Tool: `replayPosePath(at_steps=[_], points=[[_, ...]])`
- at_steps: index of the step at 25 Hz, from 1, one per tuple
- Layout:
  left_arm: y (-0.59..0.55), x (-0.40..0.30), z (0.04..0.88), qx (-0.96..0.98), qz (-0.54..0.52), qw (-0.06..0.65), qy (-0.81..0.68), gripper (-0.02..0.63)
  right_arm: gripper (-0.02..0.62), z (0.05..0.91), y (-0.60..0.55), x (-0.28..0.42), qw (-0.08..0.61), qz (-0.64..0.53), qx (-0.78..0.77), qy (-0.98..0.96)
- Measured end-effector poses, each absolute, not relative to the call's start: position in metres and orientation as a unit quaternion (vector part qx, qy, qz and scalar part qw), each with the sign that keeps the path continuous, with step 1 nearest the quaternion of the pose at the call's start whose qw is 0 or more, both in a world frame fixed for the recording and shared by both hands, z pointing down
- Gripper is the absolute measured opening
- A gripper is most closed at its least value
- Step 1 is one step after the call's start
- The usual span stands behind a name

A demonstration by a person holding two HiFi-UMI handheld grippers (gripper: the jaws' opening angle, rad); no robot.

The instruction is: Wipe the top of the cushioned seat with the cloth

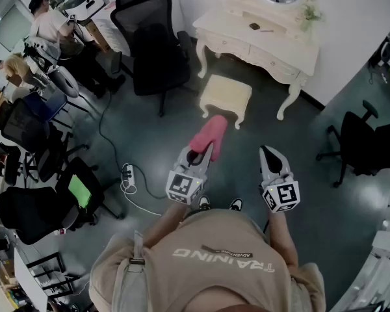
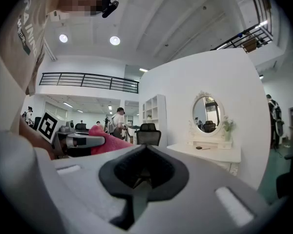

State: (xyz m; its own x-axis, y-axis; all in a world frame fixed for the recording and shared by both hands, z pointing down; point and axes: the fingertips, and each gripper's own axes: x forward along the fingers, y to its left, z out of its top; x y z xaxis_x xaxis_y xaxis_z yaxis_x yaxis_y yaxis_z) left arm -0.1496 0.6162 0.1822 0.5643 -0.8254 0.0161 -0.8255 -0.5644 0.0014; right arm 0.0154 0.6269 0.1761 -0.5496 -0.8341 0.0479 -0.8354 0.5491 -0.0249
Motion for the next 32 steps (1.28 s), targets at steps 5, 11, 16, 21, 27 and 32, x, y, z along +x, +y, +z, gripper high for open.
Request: replayPosePath(at_steps=[5,11,16,21,27,32], points=[[0.614,-0.159,0.180,0.882,0.006,0.006,-0.470,0.032,0.004,0.179,0.627,0.003,0.026,0.026,0.462,-0.886],[0.617,-0.171,0.178,0.886,0.007,0.003,-0.464,0.031,0.004,0.175,0.628,-0.014,0.025,0.022,0.459,-0.888],[0.614,-0.180,0.178,0.891,0.007,0.003,-0.454,0.032,0.004,0.175,0.624,-0.024,0.028,0.020,0.468,-0.883],[0.611,-0.195,0.185,0.898,0.011,0.011,-0.439,0.031,0.004,0.184,0.622,-0.032,0.032,0.032,0.493,-0.869],[0.602,-0.219,0.205,0.902,0.009,0.029,-0.430,0.031,0.004,0.198,0.625,-0.053,0.050,0.040,0.504,-0.861],[0.582,-0.225,0.211,0.903,0.009,0.040,-0.428,0.032,0.005,0.199,0.613,-0.056,0.058,0.036,0.509,-0.858]])
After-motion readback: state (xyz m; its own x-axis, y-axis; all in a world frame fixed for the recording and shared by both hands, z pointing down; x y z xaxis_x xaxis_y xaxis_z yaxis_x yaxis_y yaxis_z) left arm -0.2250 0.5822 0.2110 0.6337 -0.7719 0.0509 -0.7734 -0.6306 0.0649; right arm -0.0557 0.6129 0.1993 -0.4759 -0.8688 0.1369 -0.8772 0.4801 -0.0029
